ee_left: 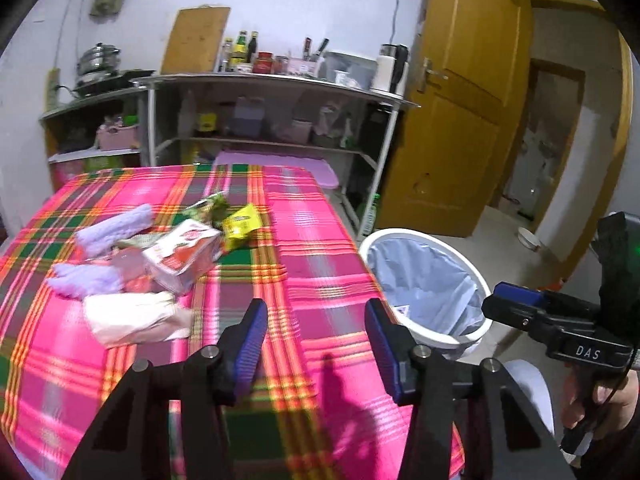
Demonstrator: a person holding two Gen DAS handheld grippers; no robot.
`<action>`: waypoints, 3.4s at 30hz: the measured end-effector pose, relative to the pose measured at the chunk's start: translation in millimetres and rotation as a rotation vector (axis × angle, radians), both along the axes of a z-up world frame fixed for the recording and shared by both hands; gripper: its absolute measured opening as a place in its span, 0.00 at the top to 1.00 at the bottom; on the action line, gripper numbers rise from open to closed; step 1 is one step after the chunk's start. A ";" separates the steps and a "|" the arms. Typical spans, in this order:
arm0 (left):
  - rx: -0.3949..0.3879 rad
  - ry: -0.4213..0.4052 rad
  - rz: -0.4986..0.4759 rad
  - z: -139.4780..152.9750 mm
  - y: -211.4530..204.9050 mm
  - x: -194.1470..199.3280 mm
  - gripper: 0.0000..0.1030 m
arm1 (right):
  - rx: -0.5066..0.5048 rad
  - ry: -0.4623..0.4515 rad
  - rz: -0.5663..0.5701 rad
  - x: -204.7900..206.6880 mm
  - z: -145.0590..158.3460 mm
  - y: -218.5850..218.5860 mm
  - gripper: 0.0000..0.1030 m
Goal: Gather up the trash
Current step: 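Move both open tools back toward the trash on the table, then grasp the white crumpled paper with the left tool while the right tool grasps the yellow snack packet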
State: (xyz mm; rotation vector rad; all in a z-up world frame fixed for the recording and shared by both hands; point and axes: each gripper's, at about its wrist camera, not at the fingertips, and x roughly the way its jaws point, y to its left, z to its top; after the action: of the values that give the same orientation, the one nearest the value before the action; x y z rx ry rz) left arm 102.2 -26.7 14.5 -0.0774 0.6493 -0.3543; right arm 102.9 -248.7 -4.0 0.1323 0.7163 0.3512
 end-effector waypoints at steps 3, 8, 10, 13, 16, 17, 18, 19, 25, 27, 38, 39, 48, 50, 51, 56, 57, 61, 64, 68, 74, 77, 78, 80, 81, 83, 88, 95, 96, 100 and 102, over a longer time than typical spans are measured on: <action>0.009 0.005 0.031 -1.1 10.0 -7.3 0.51 | -0.010 0.007 0.037 0.1 -2.2 14.0 0.44; 0.010 0.040 0.109 -8.8 38.7 -12.8 0.51 | -0.032 0.009 0.087 2.4 -3.3 35.9 0.44; 0.010 0.044 0.134 -10.5 48.1 -12.6 0.51 | -0.042 0.010 0.101 2.5 -4.1 43.4 0.44; 0.011 0.047 0.168 -11.4 61.2 -13.0 0.51 | -0.057 0.011 0.120 7.0 -4.9 56.1 0.44; 0.012 0.042 0.193 -10.7 69.6 -11.8 0.51 | -0.068 0.009 0.139 10.8 -4.8 64.9 0.44; 0.014 0.040 0.200 -10.8 72.6 -11.3 0.51 | -0.072 0.008 0.144 11.7 -5.0 67.4 0.44; 0.016 0.038 0.203 -10.6 74.4 -9.8 0.51 | -0.076 0.008 0.147 12.6 -5.5 69.6 0.44; 0.019 0.038 0.206 -10.9 76.6 -8.0 0.51 | -0.079 0.010 0.151 14.2 -6.4 71.7 0.44; 0.040 0.039 0.233 -14.6 89.6 8.8 0.44 | -0.097 0.017 0.162 25.8 -8.5 81.7 0.44; 0.052 0.029 0.232 -15.0 92.1 14.7 0.44 | -0.102 0.016 0.166 28.9 -8.1 84.3 0.44; 0.084 0.036 0.100 -23.0 95.5 64.0 0.42 | -0.110 0.023 0.181 50.5 -11.5 98.1 0.44; 0.083 0.046 0.090 -24.9 94.8 66.7 0.42 | -0.111 0.025 0.182 51.0 -11.9 98.6 0.44; 0.167 0.046 0.004 -36.2 94.6 59.6 0.37 | -0.115 0.038 0.187 60.4 -16.5 105.1 0.44; 0.190 0.043 -0.009 -37.4 95.4 61.7 0.37 | -0.113 0.041 0.189 62.5 -17.1 107.0 0.44; 0.204 0.036 -0.012 -37.5 95.9 62.4 0.37 | -0.113 0.042 0.190 62.9 -17.3 107.8 0.44; 0.301 0.016 0.033 -37.7 99.0 71.0 0.37 | -0.117 0.042 0.192 64.4 -17.4 108.0 0.44; 0.280 0.018 0.036 -37.2 102.6 71.3 0.37 | -0.117 0.042 0.191 64.8 -17.3 107.9 0.44; 0.252 0.023 0.046 -40.6 110.1 70.6 0.37 | -0.115 0.048 0.194 66.2 -18.7 108.4 0.44; 0.266 0.018 0.046 -42.8 111.5 68.2 0.37 | -0.113 0.053 0.201 66.9 -19.5 109.8 0.44; 0.278 0.031 0.084 -43.2 117.4 73.7 0.55 | -0.111 0.054 0.203 67.0 -19.9 111.1 0.44; 0.207 0.043 0.127 -40.1 134.1 74.9 0.86 | -0.104 0.060 0.196 70.3 -19.3 111.6 0.44; 0.153 0.043 0.132 -37.9 140.4 71.6 0.96 | -0.101 0.059 0.198 73.4 -18.3 111.9 0.44; 0.125 0.044 0.133 -36.7 142.5 69.5 0.97 | -0.103 0.058 0.200 74.7 -17.7 112.7 0.44; 0.096 0.032 0.118 -33.7 144.5 66.4 0.97 | -0.105 0.056 0.203 77.6 -16.7 113.9 0.44; 0.094 0.027 0.116 -32.1 144.0 66.0 0.97 | -0.107 0.055 0.204 79.1 -16.3 114.4 0.44; 0.089 0.014 0.125 -27.7 144.0 67.3 0.92 | -0.111 0.052 0.205 83.8 -15.1 115.0 0.44; 0.075 0.003 0.099 -23.3 142.5 77.5 0.55 | -0.123 0.045 0.214 90.6 -14.0 118.6 0.44; 0.101 0.026 -0.010 -30.2 124.2 83.1 0.55 | -0.121 0.053 0.228 113.9 -14.0 127.7 0.44; 0.111 0.031 -0.019 -32.8 121.6 83.5 0.55 | -0.121 0.052 0.229 118.7 -14.0 129.8 0.44; 0.154 0.078 -0.020 -43.6 113.7 86.7 0.69 | -0.113 0.056 0.229 135.5 -14.1 135.9 0.44; 0.146 0.071 -0.004 -42.2 115.0 84.8 0.75 | -0.093 0.064 0.227 147.8 -13.9 137.9 0.44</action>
State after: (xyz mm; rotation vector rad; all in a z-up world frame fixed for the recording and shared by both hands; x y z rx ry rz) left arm 187.1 88.3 -27.8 0.0513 0.7436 -0.3082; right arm 250.8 -110.9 -17.9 -0.0267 0.8120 0.5316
